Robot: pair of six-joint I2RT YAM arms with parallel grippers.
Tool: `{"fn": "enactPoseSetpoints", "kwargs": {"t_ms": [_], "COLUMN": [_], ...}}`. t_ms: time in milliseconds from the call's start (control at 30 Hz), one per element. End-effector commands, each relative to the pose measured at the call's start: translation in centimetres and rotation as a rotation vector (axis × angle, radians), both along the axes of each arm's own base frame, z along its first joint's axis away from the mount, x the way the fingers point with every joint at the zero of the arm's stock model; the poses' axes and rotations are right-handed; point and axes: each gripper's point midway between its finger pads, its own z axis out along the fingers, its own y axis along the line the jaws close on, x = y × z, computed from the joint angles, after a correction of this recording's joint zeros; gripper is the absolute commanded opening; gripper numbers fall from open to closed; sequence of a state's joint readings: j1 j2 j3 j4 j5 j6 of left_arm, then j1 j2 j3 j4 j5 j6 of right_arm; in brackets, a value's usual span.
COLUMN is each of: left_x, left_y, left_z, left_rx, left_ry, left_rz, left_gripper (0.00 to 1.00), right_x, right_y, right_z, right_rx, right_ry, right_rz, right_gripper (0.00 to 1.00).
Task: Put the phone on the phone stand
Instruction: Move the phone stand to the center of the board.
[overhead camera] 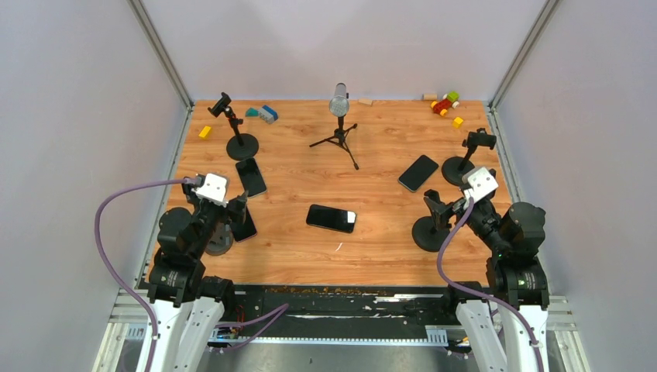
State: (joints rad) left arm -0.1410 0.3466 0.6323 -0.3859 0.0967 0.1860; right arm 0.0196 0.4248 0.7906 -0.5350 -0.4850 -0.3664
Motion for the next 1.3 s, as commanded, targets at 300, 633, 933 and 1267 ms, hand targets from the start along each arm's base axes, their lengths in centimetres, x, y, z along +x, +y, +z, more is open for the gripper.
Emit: {"fn": "enactPoseSetpoints", "kwargs": {"t_ms": [300, 633, 933, 1267], "left_x": [-0.2, -0.3, -0.4, -0.3], "left_y": [0.0, -0.3, -0.4, -0.6], "left_z": [0.9, 0.7, 0.6, 0.3], "left_rx": [0.016, 0.02, 0.023, 0.026], "left_ry": [-0.037, -0.035, -0.036, -0.029], "left_rz": [-0.012, -0.028, -0.038, -0.053], "left_gripper": [1.0, 1.0, 1.0, 1.0], "right_x": [-0.8, -1.2, 0.7, 2.5], "right_y": [0.8, 1.3, 0.1, 0.4], "right_z": [0.9, 0.2, -2.2, -4.4], "right_rx": [-0.014, -0.041, -0.074, -0.046], "right_ry": [-0.038, -0.029, 0.057, 0.239], "right_rz": [0.056, 0.103, 0.032, 0.041], "right_gripper": [1.0, 1.0, 0.91, 0.71]}}
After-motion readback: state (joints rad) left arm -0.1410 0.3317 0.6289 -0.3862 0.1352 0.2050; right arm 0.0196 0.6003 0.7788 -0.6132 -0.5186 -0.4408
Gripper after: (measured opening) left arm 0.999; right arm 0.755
